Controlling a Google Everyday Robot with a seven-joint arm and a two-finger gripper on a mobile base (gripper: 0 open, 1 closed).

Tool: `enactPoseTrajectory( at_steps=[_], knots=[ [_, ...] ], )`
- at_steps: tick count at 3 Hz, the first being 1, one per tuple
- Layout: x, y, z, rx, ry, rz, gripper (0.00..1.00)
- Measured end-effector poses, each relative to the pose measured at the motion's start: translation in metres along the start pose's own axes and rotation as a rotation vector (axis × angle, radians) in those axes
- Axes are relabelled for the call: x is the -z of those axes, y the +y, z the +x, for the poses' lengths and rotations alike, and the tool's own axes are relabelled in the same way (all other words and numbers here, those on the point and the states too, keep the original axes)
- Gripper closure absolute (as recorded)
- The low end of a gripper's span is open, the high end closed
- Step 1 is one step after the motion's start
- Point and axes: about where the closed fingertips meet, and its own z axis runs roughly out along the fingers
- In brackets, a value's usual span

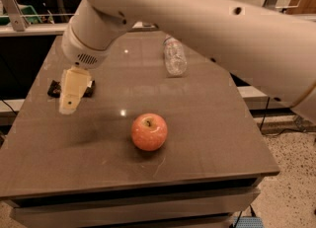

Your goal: Move rxbar chocolate near apple

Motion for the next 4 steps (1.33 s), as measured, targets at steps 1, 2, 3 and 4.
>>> enactPoseTrajectory(
  at_steps=[1,2,3,4],
  knots=[
    [-0.038,0.001,0.003,-0.050,0.004,0.018,0.00],
    [-0.063,-0.001,0.015,-0.112,0.009,0.019,0.00],
    [-0.083,-0.002,0.026,-0.169,0.014,0.018,0.00],
    [-0.084,-0.002,0.026,-0.170,0.014,0.018,0.00]
  ],
)
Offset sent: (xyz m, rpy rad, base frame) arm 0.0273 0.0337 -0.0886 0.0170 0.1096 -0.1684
